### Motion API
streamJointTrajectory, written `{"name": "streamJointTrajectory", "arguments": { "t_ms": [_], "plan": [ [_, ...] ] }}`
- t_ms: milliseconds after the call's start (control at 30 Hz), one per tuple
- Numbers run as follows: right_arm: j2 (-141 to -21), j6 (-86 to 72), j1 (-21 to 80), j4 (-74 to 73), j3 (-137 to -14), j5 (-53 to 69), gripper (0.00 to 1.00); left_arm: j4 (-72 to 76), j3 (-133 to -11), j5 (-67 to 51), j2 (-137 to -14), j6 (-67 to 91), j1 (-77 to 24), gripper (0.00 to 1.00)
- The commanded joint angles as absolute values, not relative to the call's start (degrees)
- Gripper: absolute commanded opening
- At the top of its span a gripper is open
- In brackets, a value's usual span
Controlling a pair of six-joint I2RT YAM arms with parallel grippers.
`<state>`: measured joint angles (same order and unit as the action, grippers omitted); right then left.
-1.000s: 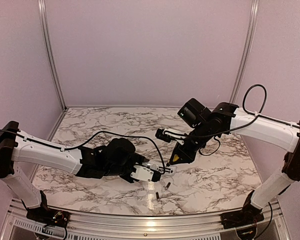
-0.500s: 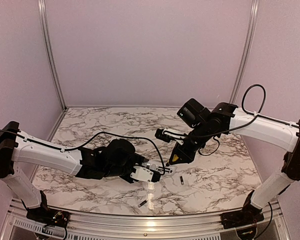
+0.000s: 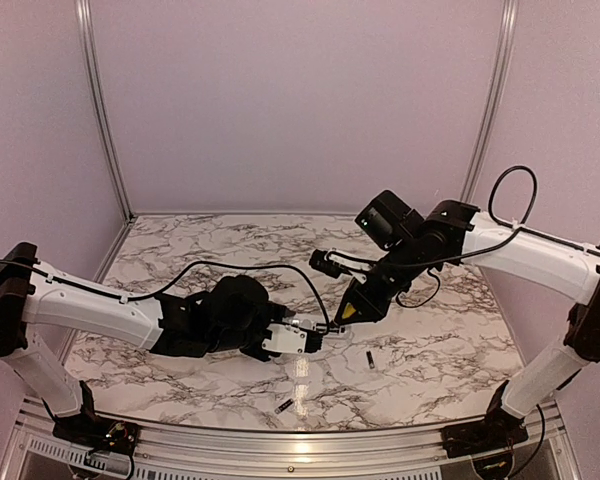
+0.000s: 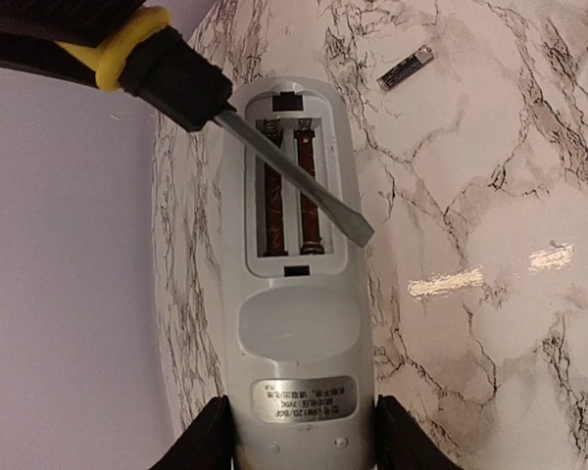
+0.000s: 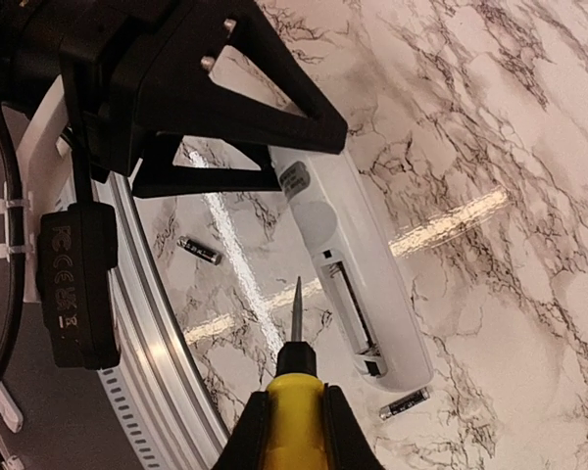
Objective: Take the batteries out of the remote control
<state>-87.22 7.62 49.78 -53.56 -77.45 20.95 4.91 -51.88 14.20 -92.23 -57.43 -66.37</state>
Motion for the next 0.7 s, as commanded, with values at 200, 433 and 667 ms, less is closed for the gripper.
{"name": "streamJointTrajectory", "arguments": {
  "t_ms": [200,433,667],
  "plan": [
    [-83.21,5.05,50.27,-52.58,-79.76,20.86,0.00,6.78,-50.69,16.32,-89.13,-50.35,-66.31,0.00],
    [-80.63,3.42,50.27,-50.98,-78.55,19.92,0.00,8.58,-48.94,17.92,-87.19,-45.20,-66.35,0.00],
    [-77.75,1.78,50.27,-47.88,-77.77,18.23,0.00,11.87,-46.81,22.01,-85.42,-39.99,-66.34,0.00]
  ]
}}
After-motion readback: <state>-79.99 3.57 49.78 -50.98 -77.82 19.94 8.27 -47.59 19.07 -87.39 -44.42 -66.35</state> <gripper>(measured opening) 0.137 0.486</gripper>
